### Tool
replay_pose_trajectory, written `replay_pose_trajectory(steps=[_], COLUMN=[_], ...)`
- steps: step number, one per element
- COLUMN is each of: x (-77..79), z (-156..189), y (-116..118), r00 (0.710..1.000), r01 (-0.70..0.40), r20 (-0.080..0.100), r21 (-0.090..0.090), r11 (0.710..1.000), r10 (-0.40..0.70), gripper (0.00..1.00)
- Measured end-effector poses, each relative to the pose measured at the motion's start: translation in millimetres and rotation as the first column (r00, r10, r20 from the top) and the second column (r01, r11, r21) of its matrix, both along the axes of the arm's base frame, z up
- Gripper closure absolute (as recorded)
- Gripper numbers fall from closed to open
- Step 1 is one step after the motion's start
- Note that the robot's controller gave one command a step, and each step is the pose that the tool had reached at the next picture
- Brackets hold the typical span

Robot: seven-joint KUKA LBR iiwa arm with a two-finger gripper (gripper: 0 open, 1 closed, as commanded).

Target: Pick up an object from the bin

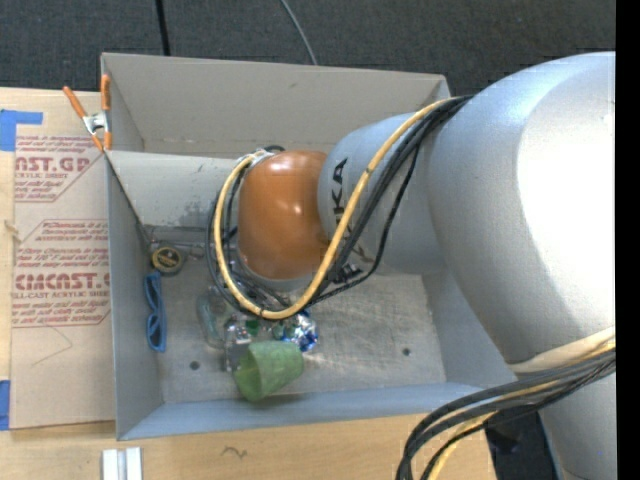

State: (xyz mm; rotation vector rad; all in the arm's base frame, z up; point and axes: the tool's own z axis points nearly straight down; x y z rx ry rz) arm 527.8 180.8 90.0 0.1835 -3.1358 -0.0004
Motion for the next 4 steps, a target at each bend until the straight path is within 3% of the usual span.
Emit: replay_pose_trajectory(steps=[1,2,3,4], x=[-10.5,51.5,36.6,35.2], z=[-9,-10,26,-9], y=[-44,-114,-199,-186], r00=[0.997,0.996,0.990,0.999], r01=[-0.071,-0.085,-0.140,-0.029], r20=[0.043,0.031,0.006,0.020], r21=[0.020,0.009,-0.004,-0.002], r11=[0.997,0.996,0.990,1.000], r10=[0.070,0.085,0.140,0.029], gripper=[0.00,0.00,0.00,0.00])
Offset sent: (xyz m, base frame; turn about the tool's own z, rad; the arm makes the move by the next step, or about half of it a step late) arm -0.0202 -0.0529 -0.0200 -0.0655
